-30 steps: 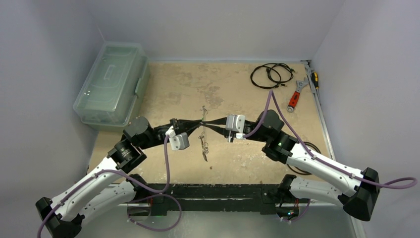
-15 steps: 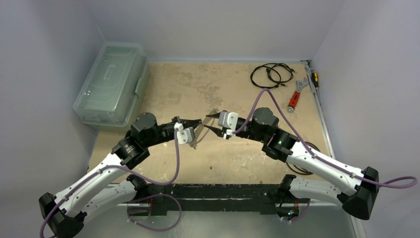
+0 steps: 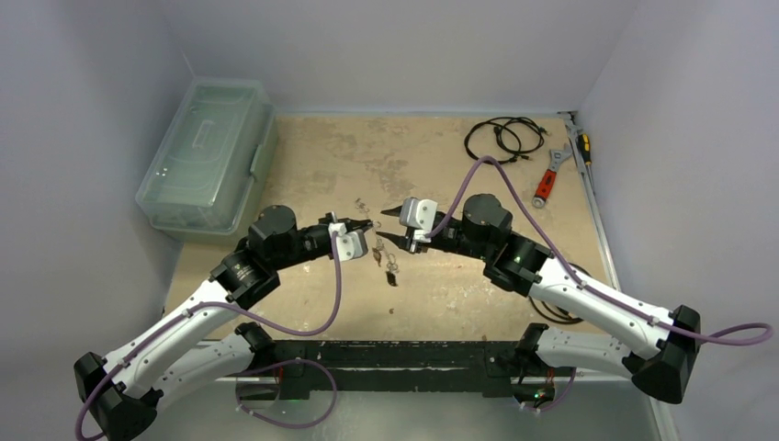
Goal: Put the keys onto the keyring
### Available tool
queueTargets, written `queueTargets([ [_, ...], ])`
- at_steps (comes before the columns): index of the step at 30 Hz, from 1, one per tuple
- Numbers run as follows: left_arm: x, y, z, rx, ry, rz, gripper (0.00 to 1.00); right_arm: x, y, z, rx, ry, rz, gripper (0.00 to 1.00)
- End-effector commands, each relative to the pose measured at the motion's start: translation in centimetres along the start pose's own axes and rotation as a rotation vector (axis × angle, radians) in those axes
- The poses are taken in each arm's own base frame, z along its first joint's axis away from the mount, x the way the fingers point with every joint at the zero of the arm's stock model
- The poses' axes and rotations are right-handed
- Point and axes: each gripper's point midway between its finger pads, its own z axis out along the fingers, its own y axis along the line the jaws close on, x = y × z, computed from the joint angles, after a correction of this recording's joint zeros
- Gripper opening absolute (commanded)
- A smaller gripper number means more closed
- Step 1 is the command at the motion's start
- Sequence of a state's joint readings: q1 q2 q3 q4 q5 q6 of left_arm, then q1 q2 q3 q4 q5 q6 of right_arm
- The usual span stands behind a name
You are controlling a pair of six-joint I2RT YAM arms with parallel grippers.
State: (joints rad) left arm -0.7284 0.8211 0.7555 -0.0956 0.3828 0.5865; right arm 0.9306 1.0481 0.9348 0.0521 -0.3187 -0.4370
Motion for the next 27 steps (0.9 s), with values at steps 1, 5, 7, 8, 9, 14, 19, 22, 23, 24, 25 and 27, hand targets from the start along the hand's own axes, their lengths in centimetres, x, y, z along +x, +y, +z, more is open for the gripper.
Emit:
queueTargets([
  [1, -2.7, 2.4, -0.4, -0.074, -0.061, 0.035, 0.0, -0.5, -1.1, 0.3, 0.066, 0.0, 0.063, 0.45],
  [5, -2.9, 2.4, -0.5, -0.072, -0.067, 0.04, 0.0, 1.2, -1.1, 0.9, 0.074, 0.048, 0.073, 0.45],
  [7, -2.9, 2.3, -0.5, -0.07, -0.071, 0.043, 0.0, 2.0, -1.2, 1.3, 0.075, 0.078, 0.065, 0.45],
  [8, -2.9, 2.2, -0.5, -0.067, -0.071, 0.045, 0.0, 2.2, -1.2, 1.5, 0.068, 0.086, 0.055, 0.45],
  [9, -2.9, 2.2, -0.5, -0.066, -0.071, 0.046, 0.0, 2.3, -1.3, 1.7, 0.067, 0.092, 0.042, 0.45],
  [14, -3.0, 2.0, -0.7, -0.057, -0.08, 0.062, 0.0, 2.1, -2.0, 1.8, 0.087, 0.086, -0.017, 0.43],
  [19, -3.3, 1.5, -0.9, -0.038, -0.097, 0.082, 0.0, 1.8, -2.5, 1.6, 0.104, 0.079, -0.065, 0.4],
  [22, -3.5, 1.2, -1.0, -0.024, -0.11, 0.093, 0.0, 1.6, -2.1, 1.6, 0.075, 0.066, -0.087, 0.39],
  [23, -3.6, 1.1, -1.0, -0.018, -0.115, 0.096, 0.0, 1.6, -1.9, 1.6, 0.067, 0.062, -0.092, 0.39],
  [24, -3.6, 1.0, -1.0, -0.012, -0.12, 0.1, 0.0, 1.5, -2.0, 1.7, 0.065, 0.059, -0.096, 0.39],
  [25, -3.7, 0.9, -1.1, -0.006, -0.124, 0.105, 0.0, 1.5, -2.0, 1.7, 0.065, 0.062, -0.102, 0.39],
  [27, -3.9, 0.7, -1.1, 0.001, -0.132, 0.109, 0.0, 1.4, -2.0, 1.7, 0.056, 0.066, -0.109, 0.39],
])
